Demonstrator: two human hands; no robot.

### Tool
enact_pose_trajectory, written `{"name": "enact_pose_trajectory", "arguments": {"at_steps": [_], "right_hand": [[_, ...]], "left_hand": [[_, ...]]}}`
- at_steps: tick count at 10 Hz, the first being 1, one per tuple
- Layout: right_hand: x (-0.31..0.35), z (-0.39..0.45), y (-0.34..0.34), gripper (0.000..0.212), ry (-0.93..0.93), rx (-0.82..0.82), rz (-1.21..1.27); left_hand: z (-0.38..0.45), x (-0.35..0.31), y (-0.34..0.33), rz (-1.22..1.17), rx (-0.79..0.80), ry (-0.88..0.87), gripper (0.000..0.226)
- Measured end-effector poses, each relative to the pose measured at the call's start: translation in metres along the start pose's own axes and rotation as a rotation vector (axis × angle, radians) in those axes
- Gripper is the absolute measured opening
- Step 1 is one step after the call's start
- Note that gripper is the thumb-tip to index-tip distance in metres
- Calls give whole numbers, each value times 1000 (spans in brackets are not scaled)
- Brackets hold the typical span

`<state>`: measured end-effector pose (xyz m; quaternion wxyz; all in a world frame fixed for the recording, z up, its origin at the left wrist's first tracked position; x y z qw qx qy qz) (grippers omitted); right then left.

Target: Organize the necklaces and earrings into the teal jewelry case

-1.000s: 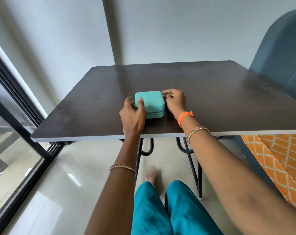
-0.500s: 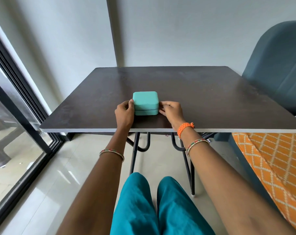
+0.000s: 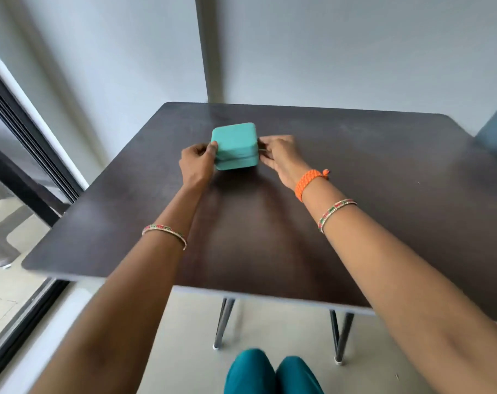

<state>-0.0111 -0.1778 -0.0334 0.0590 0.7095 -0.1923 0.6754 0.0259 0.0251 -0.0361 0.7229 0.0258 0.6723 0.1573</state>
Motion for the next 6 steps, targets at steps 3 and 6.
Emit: {"name": "enact_pose_trajectory", "arguments": {"at_steps": [3, 6], "right_hand": [[-9, 127, -50, 41, -22, -49, -126], [-10, 115, -31, 30, -222, -77, -376]], "left_hand": [[144, 18, -20, -29, 13, 81, 23], [122, -2, -8, 159, -53, 189, 33]]}}
Point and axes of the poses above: each hand's wrist, its own z-axis towards the middle knuckle, its own y-axis out of the back of the hand, x = y × z, the point moved 9 cm from there along z, towards the middle knuckle, and after that the axes turned 3 degrees about y, right-handed, at the moved point
